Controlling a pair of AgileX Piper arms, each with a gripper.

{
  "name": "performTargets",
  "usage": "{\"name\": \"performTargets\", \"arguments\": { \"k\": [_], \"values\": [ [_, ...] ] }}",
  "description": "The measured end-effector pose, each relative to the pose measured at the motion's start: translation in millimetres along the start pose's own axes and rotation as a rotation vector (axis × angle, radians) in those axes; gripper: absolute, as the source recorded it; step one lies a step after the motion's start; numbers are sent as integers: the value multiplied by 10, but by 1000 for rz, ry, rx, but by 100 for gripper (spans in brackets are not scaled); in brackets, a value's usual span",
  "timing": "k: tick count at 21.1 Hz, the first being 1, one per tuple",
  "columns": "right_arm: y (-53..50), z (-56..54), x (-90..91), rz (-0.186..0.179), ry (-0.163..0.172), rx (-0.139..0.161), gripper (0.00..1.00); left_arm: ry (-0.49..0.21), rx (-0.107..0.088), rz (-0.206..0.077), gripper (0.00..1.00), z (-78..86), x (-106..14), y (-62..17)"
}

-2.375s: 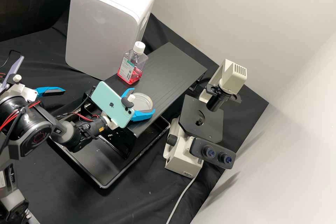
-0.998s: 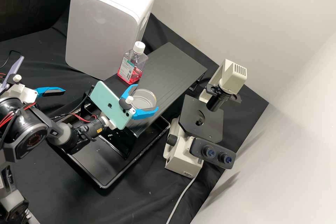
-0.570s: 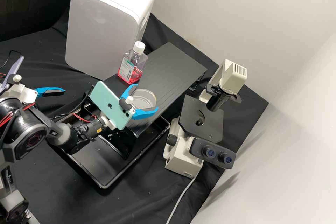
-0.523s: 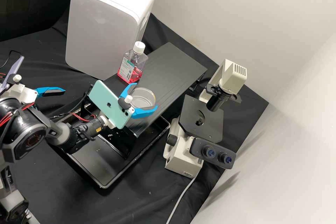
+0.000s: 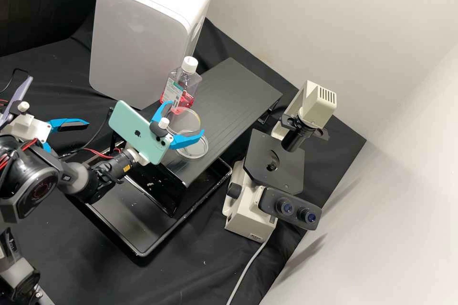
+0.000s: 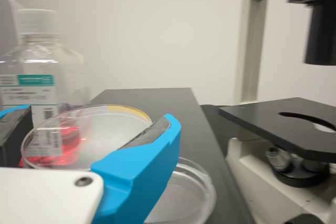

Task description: Remove the lid from the petri dish

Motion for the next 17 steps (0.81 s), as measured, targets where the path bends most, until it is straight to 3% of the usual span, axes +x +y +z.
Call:
{"name": "performTargets", "arguments": {
  "k": [3,8,17],
  "values": [
    [-46,-42,-5,-19,18,-23,0,0,0,0,100,0,0,0],
    [-70,-64,-9,-27,26,-31,0,0,0,0,100,0,0,0],
    [-161,-76,-17,-82,10,-51,0,1,-3,0,100,-12,-2,2]
  ]
}}
